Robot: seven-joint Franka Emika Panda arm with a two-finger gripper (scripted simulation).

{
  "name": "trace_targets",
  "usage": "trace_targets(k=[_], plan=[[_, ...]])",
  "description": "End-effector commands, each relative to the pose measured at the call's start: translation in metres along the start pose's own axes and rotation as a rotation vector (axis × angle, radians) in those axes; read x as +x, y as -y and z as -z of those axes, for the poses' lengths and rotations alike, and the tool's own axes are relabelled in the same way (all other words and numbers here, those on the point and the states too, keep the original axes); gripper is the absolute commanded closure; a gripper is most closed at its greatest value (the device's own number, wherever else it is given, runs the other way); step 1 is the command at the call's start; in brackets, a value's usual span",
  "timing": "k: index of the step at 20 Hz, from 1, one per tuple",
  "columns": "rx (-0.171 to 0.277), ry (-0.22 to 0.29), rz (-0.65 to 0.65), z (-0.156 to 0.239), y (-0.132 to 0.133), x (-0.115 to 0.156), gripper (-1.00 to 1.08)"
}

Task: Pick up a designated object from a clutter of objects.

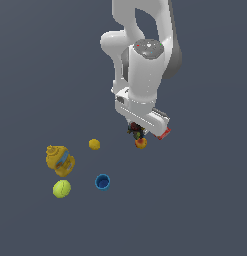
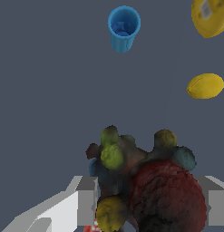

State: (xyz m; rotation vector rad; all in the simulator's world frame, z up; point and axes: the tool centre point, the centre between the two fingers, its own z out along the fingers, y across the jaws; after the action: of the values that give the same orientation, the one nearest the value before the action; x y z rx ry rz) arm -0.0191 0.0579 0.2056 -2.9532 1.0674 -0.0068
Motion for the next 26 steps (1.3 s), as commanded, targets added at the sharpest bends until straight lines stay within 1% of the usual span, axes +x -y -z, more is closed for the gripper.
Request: trace_targets(k=[1, 9, 16, 21, 26], plan=[[-0.001, -0.002, -0.001, 0.024, 0.001, -0.015, 1.08], [-0.003, -0.002, -0.001, 0.105, 0.007, -0.065, 1.08], [-0.004, -0.001, -0.001, 0.168, 0.014, -0.103, 1.08], [-0.004, 0.001, -0.001, 0.202, 0.018, -0.123, 1.08], [-0.003, 0.002, -0.001, 0.224, 0.022, -0.136, 1.08]])
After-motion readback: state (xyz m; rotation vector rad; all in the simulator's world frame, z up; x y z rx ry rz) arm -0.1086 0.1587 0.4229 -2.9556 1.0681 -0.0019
